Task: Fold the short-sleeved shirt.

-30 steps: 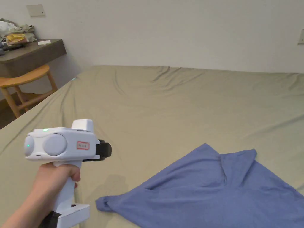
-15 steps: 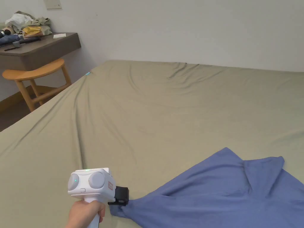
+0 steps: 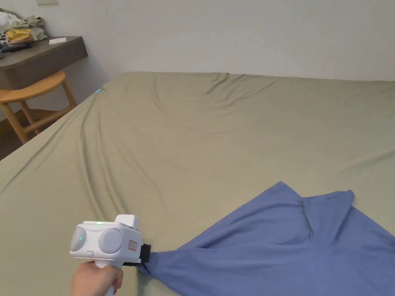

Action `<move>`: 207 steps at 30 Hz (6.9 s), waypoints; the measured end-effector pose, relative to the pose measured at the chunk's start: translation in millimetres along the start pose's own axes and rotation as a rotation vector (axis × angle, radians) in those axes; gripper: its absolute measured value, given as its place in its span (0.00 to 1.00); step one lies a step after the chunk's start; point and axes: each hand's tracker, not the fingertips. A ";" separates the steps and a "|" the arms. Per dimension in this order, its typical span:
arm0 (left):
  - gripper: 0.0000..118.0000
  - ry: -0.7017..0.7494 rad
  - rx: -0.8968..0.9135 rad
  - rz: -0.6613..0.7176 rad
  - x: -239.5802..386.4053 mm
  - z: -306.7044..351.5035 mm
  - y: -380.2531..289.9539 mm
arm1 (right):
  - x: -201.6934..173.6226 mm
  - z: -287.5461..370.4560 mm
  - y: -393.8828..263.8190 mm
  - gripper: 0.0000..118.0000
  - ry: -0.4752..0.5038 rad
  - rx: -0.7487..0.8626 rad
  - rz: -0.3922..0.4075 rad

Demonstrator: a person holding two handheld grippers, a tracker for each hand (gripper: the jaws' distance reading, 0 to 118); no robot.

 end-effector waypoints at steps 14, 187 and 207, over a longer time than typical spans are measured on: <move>0.05 -0.210 0.264 0.070 27.4 80.3 11.9 | 74.3 -88.3 -45.2 0.01 -0.048 -0.248 -0.098; 0.00 -0.225 0.003 -0.179 32.9 104.0 -121.3 | 146.0 201.3 -174.9 0.00 -0.171 -0.109 -0.474; 0.03 -0.153 -0.125 -0.316 42.5 33.9 -135.2 | 132.9 167.4 -192.0 0.00 -0.211 -0.288 -0.382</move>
